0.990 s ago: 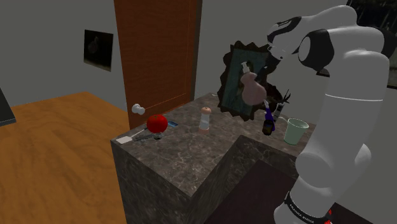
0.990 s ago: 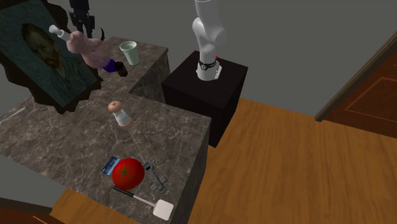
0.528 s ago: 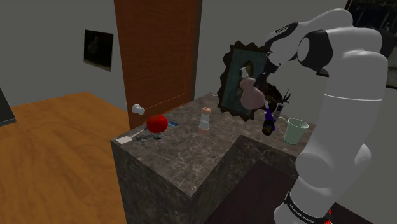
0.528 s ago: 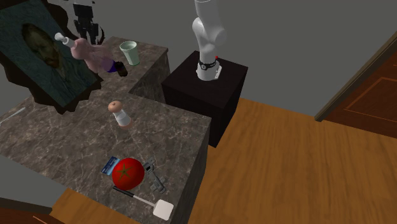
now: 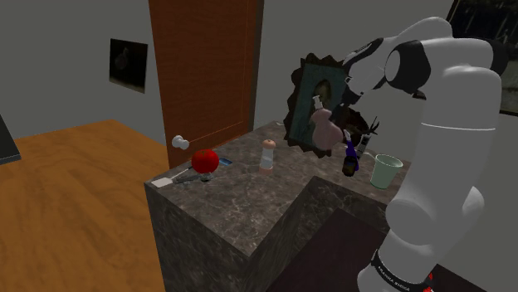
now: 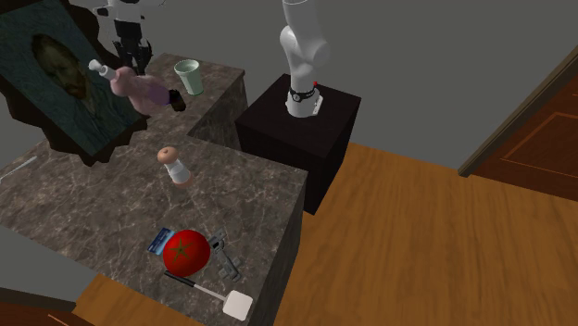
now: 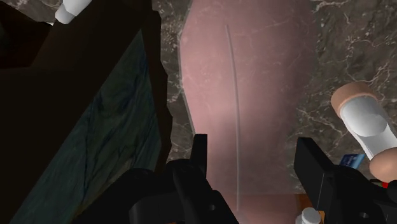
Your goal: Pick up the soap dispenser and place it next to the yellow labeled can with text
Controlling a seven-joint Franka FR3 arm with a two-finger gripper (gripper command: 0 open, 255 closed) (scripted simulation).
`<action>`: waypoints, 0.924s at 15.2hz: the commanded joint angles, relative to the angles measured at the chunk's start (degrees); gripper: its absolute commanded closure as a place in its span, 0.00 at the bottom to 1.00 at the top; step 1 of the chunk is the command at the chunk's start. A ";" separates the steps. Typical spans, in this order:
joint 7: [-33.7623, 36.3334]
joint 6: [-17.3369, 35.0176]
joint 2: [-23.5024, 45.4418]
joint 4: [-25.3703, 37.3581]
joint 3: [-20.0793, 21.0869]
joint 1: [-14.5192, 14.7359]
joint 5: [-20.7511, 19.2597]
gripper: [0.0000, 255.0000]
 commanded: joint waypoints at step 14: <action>-6.40 7.89 4.46 -5.58 1.81 -0.89 5.88 1.00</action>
